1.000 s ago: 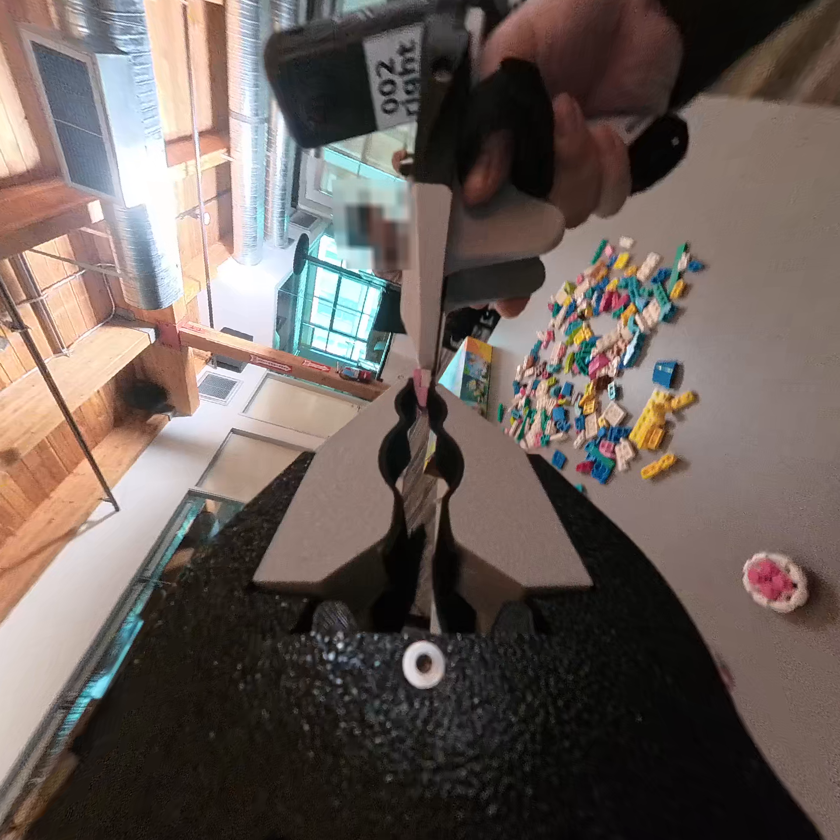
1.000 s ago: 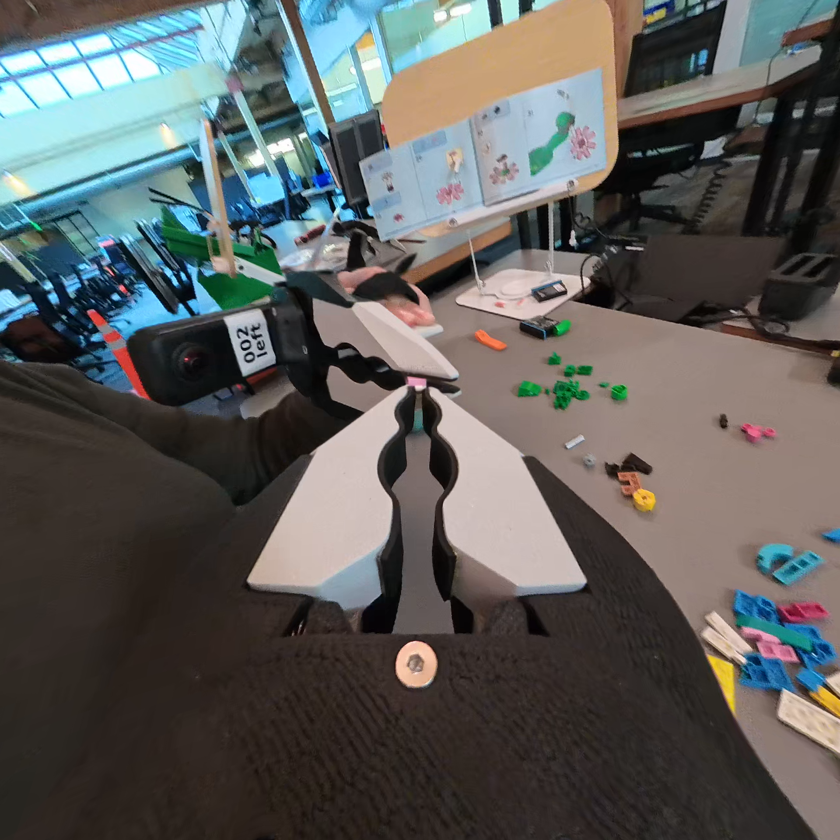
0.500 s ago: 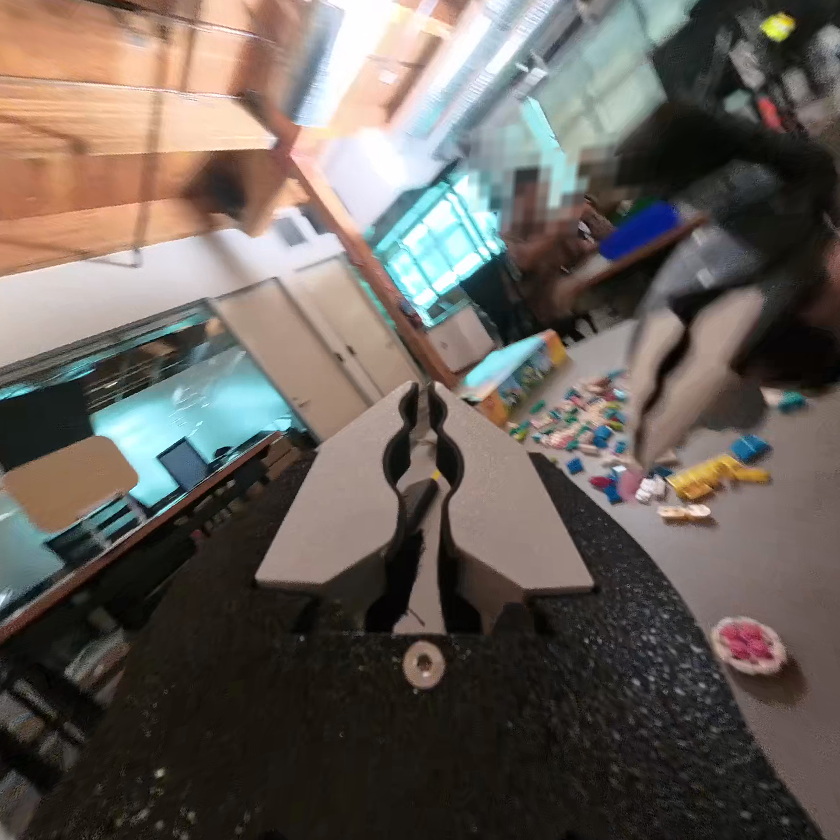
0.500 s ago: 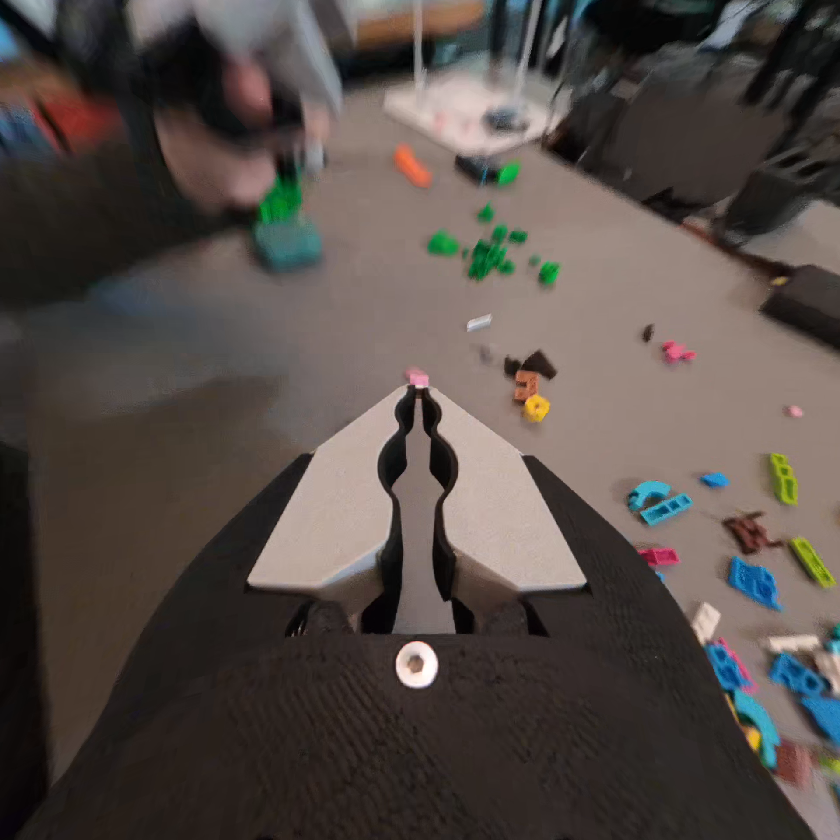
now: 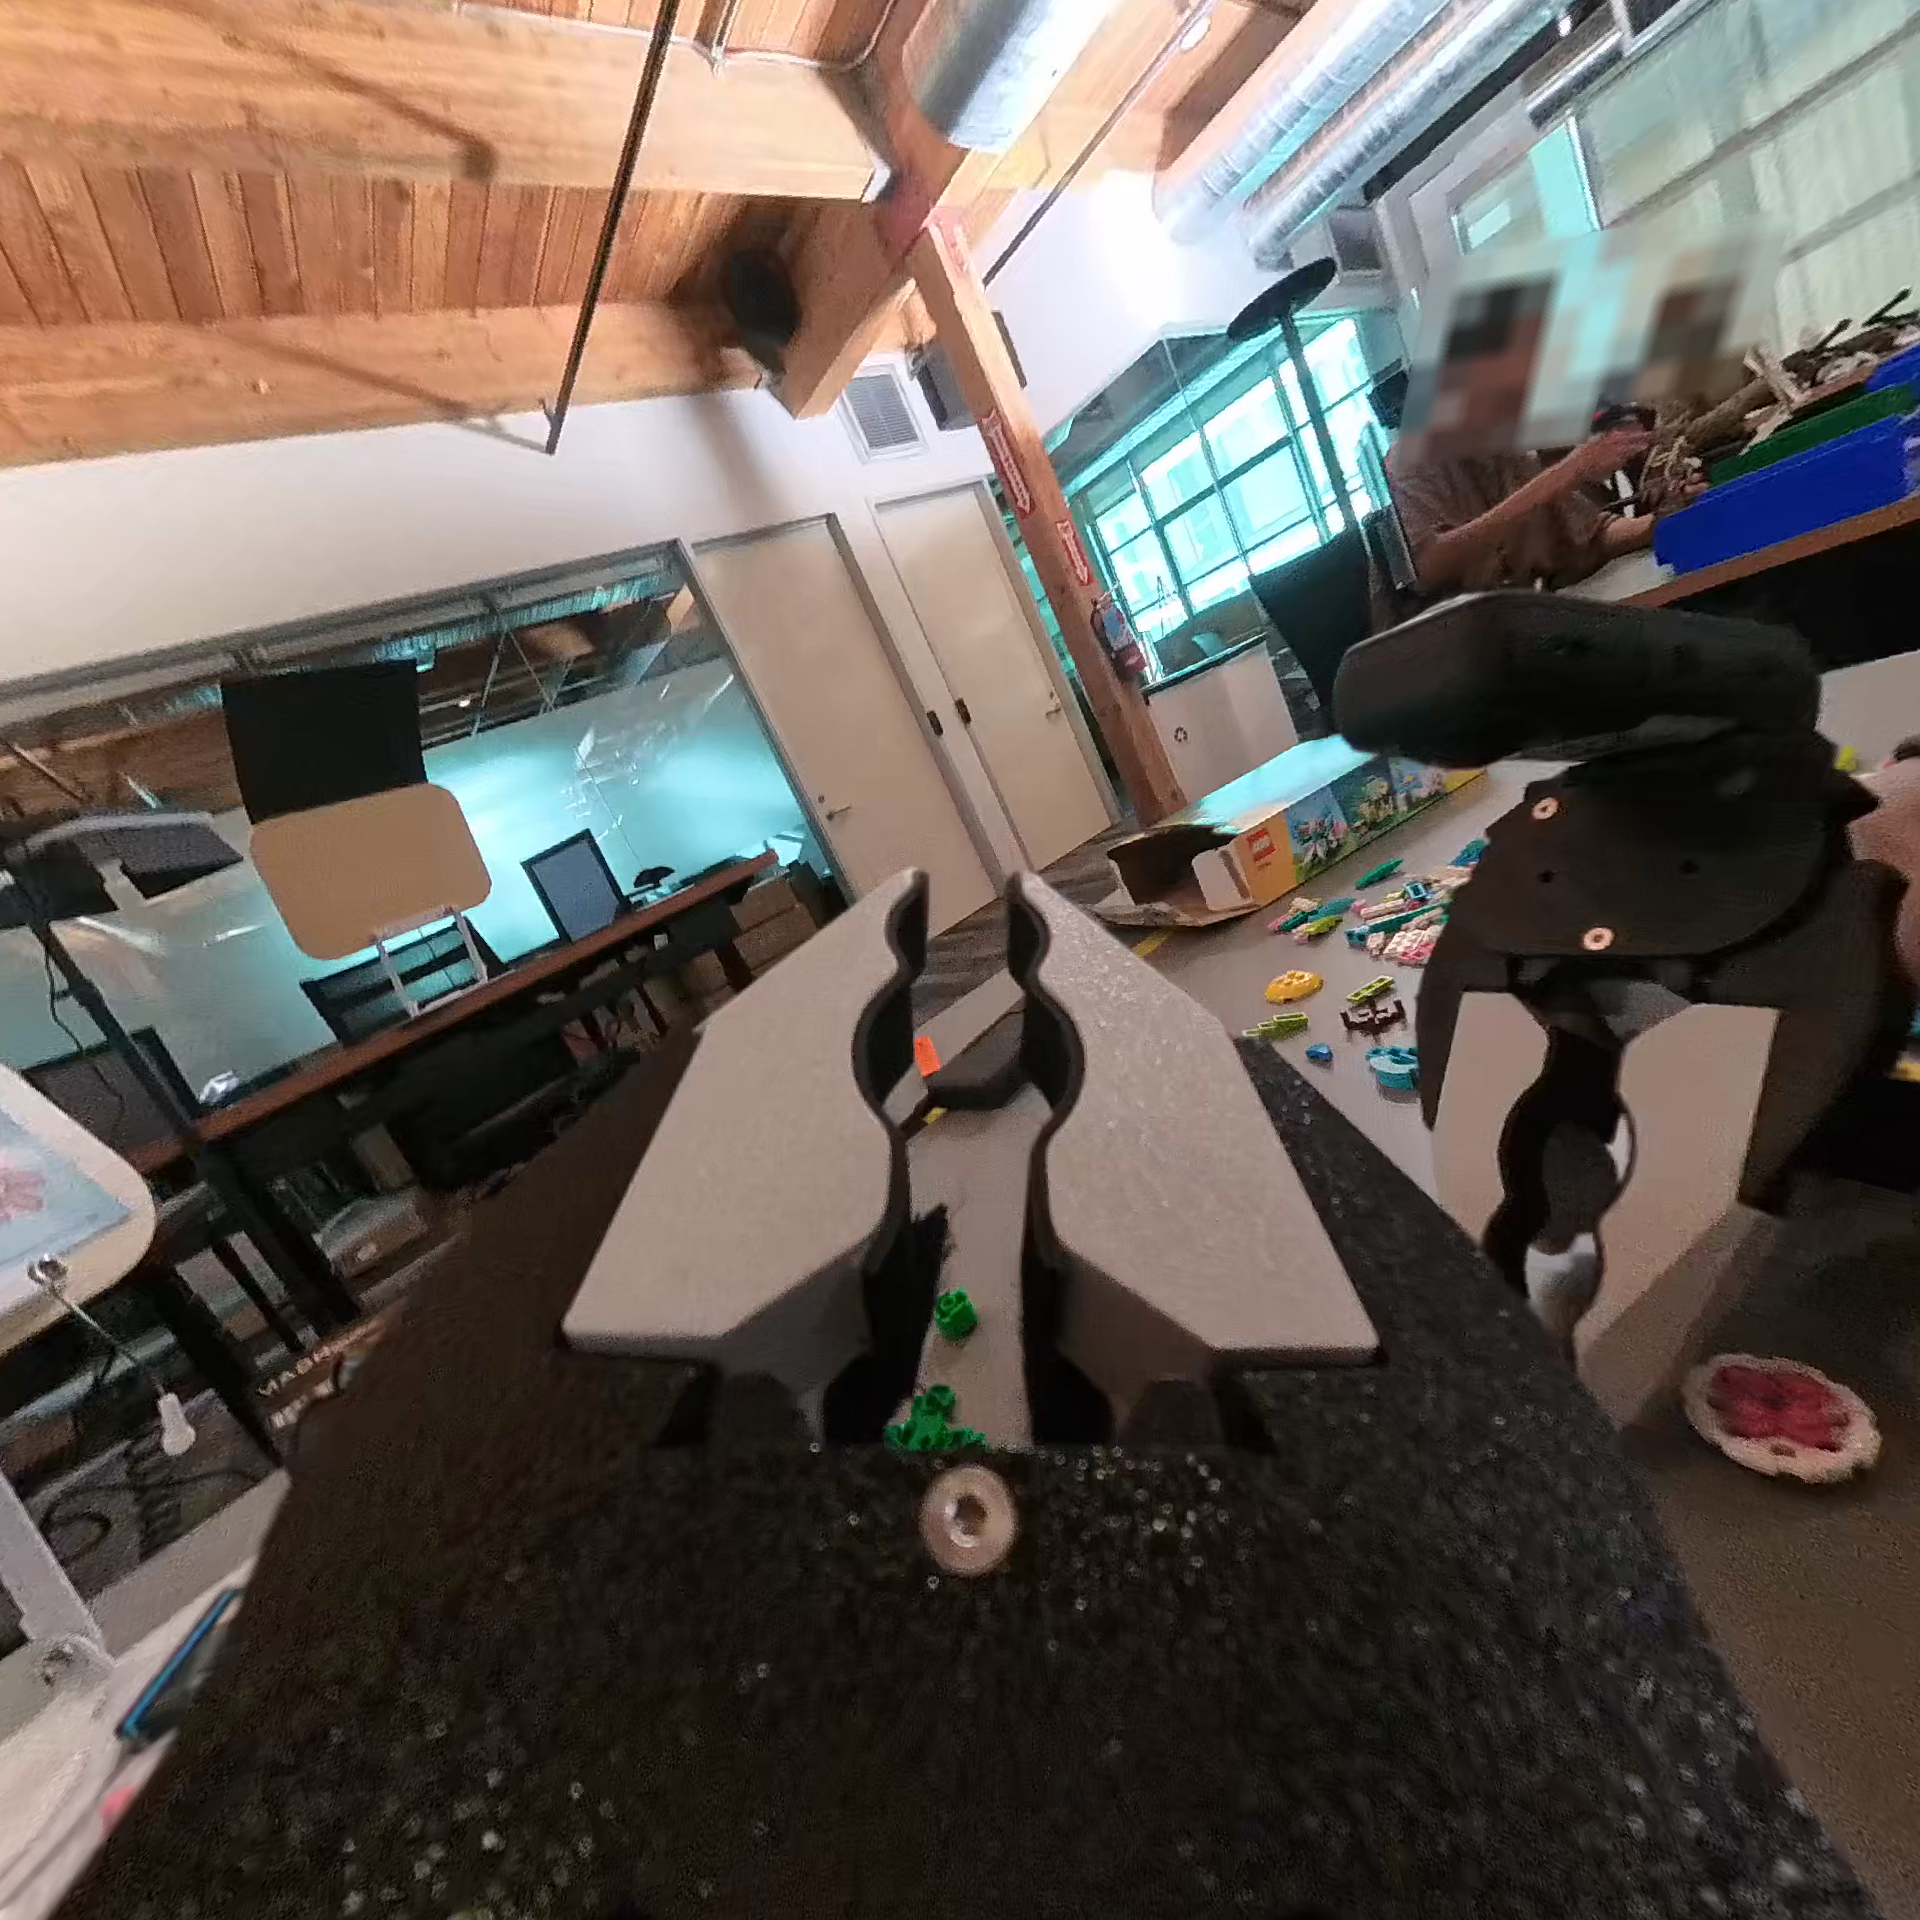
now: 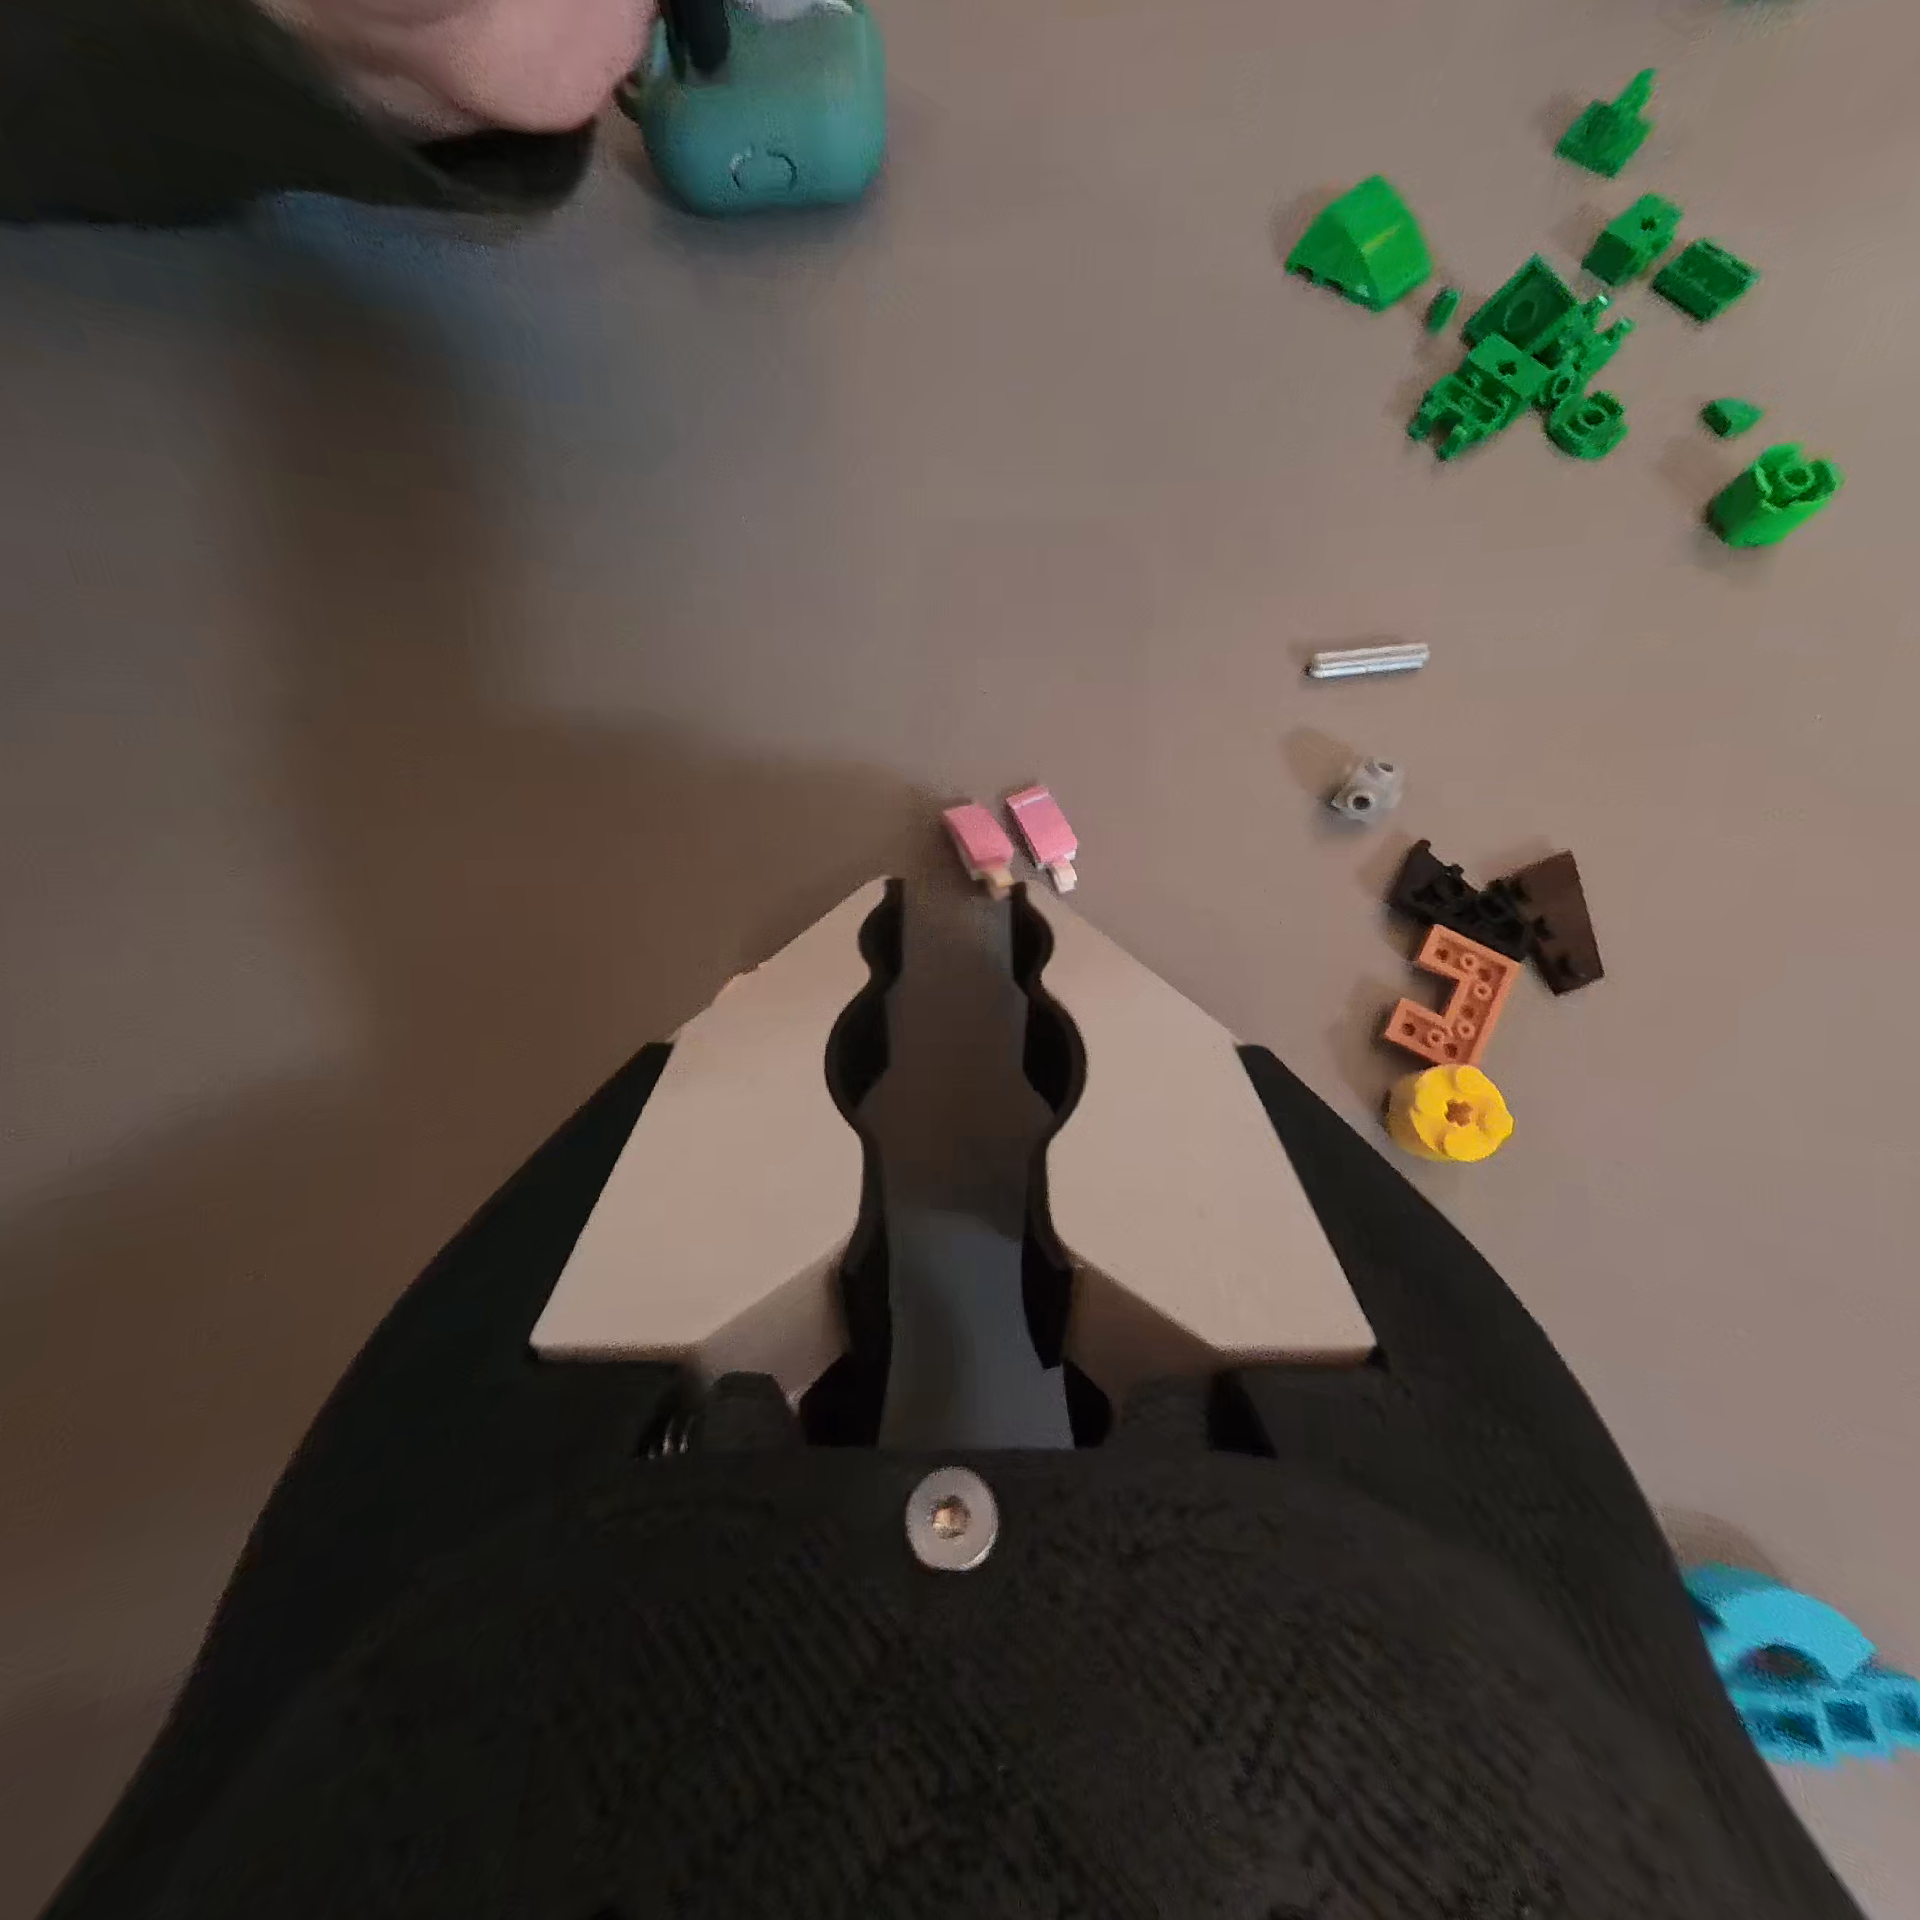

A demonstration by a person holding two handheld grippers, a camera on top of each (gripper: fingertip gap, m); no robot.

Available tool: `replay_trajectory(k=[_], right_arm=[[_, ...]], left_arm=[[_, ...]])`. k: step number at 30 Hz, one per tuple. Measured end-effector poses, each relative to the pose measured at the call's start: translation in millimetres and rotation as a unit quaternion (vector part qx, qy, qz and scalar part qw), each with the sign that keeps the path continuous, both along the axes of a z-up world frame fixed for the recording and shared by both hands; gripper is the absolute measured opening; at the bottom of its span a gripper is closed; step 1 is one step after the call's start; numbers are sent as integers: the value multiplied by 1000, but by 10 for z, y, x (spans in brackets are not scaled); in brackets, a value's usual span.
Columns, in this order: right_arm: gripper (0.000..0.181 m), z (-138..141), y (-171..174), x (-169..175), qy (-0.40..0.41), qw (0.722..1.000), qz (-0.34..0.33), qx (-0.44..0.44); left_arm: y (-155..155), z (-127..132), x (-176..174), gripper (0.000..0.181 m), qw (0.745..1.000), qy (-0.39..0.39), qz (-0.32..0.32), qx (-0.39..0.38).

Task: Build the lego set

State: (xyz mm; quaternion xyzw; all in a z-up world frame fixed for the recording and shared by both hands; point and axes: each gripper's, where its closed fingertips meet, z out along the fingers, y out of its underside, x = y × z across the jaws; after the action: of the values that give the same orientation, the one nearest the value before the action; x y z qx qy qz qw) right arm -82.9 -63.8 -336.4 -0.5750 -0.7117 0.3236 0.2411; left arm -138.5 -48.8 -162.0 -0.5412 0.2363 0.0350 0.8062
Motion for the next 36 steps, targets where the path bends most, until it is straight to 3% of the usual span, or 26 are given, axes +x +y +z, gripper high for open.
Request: replay_trajectory(k=[5,8,11,13,17,22,24,29,36], right_arm=[[28,298,66,201,69,995,-64,39],[29,572,151,511,150,975,-129,105],[25,943,422,1168,236,906,-260,235],[16,1074,568,1779,260,859,-363,251],[13,954,795,2801,220,802,-515,209],[11,1010,1054,3824,190,676,-645,302],[9,970,1069,4036,191,645,-670,313],[7,864,1008,4098,183,653,-678,282],[7,528,978,4042,119,711,-666,194]], left_arm=[[24,-147,2,15,1000,-15,-3,-5],[-7,-199,62,20,1000,-27,-14,-2],[-51,-252,154,23,999,-38,-38,-4],[-78,-288,217,23,998,-33,-51,-3],[-81,-347,270,22,998,-4,-59,4],[-50,-426,302,19,997,8,-70,-9],[-52,-472,352,15,996,16,-84,-18],[-66,-499,409,15,995,27,-94,-20],[-37,-532,421,13,994,24,-101,-33]])
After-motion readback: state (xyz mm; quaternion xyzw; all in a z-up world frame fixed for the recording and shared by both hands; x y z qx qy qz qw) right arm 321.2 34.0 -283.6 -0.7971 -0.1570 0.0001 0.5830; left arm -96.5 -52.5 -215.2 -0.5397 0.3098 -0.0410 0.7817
